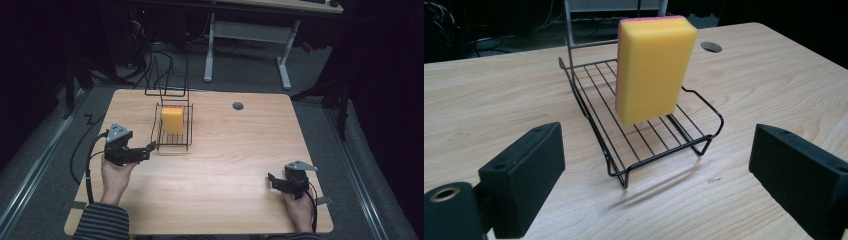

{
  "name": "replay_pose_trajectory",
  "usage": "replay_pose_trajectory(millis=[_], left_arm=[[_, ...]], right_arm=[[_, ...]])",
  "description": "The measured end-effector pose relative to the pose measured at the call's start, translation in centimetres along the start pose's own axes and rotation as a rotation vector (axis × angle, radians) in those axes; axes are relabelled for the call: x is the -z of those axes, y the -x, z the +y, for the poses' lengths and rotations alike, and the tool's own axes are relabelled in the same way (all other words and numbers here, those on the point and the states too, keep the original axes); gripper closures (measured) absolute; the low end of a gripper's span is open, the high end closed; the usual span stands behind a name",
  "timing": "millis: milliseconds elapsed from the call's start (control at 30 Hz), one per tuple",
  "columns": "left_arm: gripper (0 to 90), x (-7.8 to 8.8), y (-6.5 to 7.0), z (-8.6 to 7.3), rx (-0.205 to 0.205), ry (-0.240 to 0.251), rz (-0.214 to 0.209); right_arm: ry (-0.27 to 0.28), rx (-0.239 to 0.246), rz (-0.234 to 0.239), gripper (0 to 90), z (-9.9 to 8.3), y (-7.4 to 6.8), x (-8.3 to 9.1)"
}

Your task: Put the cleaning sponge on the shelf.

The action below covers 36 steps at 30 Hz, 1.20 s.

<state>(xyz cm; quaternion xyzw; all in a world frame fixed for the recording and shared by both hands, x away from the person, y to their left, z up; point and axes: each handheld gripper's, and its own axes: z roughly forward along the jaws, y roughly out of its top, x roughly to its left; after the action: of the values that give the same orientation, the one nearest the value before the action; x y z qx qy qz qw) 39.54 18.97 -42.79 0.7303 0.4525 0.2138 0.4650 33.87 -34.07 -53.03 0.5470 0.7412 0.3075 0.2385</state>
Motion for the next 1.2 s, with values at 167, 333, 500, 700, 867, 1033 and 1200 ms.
replay_pose_trajectory(millis=[167, 333, 500, 700, 867, 1033, 1200], left_arm=[[8.8, 0.2, -0.3, -0.6, 0.013, -0.002, 0.009], [9.0, 0.2, -0.7, -1.5, 0.033, -0.010, 0.012], [9.6, 0.2, -1.0, -2.2, 0.050, -0.022, 0.013], [10.5, 0.2, -1.5, -3.3, 0.068, -0.036, 0.012], [11.0, 0.2, -1.8, -3.9, 0.082, -0.043, 0.013], [11.3, 0.0, -2.1, -4.4, 0.095, -0.050, 0.018], [11.6, -0.2, -2.3, -4.8, 0.097, -0.064, 0.029]], right_arm=[[0.000, 0.000, 0.000, 25.8, 0.0, 0.0, 0.0], [0.000, 0.001, 0.000, 25.7, 0.0, 0.0, 0.0], [0.000, 0.000, 0.001, 25.7, 0.0, 0.0, 0.0], [0.000, 0.000, 0.000, 25.8, 0.0, 0.0, 0.0], [0.000, 0.000, 0.000, 25.7, 0.0, 0.0, 0.0], [0.000, 0.000, 0.000, 25.7, 0.0, 0.0, 0.0], [0.000, 0.000, 0.000, 25.7, 0.0, 0.0, 0.0]])
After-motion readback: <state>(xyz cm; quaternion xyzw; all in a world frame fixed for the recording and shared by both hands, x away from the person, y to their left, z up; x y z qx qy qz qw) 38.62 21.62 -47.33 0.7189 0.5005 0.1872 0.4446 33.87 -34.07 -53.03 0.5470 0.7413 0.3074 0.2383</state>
